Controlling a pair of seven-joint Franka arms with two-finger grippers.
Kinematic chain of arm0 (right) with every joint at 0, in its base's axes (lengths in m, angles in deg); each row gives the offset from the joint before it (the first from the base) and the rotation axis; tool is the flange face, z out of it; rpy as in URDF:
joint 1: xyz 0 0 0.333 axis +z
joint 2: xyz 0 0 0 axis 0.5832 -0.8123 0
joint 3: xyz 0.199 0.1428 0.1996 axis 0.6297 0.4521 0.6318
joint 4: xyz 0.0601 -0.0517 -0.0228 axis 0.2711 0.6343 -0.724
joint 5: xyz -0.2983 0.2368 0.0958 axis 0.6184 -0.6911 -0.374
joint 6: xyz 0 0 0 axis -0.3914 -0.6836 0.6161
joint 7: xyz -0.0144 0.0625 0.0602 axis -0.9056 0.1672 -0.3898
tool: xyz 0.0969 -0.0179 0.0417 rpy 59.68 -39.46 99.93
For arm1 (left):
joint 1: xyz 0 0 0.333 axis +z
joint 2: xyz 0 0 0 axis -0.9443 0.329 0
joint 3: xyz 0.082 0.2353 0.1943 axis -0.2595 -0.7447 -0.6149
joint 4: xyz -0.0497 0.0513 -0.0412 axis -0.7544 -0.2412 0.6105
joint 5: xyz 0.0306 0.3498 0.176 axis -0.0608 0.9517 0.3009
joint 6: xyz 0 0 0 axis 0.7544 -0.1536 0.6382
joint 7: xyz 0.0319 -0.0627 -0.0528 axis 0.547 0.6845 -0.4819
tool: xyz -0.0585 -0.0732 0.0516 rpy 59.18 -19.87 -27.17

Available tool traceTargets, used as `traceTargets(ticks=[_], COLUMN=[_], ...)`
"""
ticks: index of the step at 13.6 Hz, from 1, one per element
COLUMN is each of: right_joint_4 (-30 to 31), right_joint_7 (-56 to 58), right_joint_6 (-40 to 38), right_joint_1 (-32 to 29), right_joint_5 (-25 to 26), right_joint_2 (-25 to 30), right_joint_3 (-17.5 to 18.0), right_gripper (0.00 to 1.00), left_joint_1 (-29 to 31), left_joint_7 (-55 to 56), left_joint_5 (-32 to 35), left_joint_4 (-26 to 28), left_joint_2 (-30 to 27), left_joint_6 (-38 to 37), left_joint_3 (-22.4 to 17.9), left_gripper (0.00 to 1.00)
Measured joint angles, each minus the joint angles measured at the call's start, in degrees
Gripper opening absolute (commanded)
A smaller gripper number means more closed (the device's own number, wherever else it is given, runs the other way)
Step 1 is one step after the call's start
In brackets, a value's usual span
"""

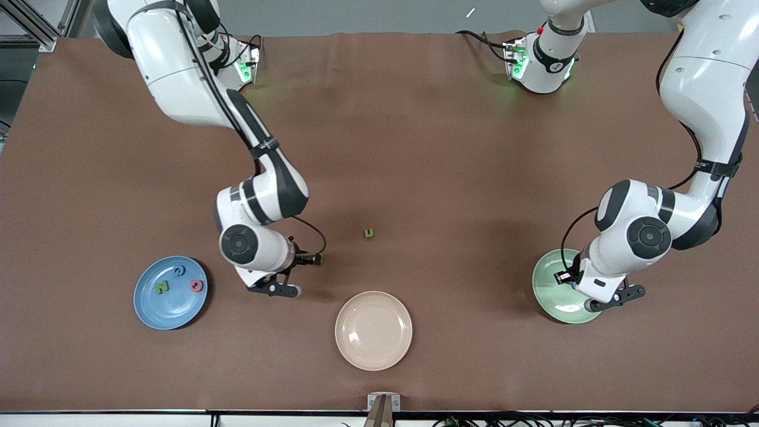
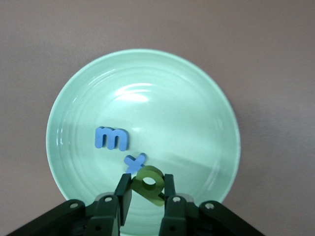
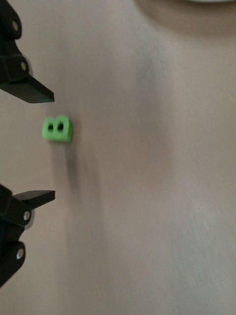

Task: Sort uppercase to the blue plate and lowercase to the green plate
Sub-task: 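Place the a on the green plate while the right grasps B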

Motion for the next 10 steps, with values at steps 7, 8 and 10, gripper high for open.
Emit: traceTargets(ticks=[7,8,10], right_joint_4=[5.26,5.5,5.55], right_joint_7=[-2.5,-2.81,-2.99], right_joint_6=[9.22,9.55,9.6], right_joint_1=[2.37,2.68,2.99], right_joint_5=[0.0,0.0,0.0], right_joint_2=[-0.71,-0.73,-0.73], right_joint_3=[-0.33,-0.33,-0.33], right_gripper=[0.56,0.43,0.17], left_joint_1=[-1.41,-1.67,-1.64], left_joint_7=[-1.25,-1.45,-1.93], left_joint_5=[0.0,0.0,0.0], left_joint_4=[0.05,0.05,0.03], left_joint_2=[2.33,2.65,2.98], left_joint_6=[5.54,6.1,6.49], left_joint_3=[0.27,0.27,0.24], left_gripper=[0.62,1.0,1.0])
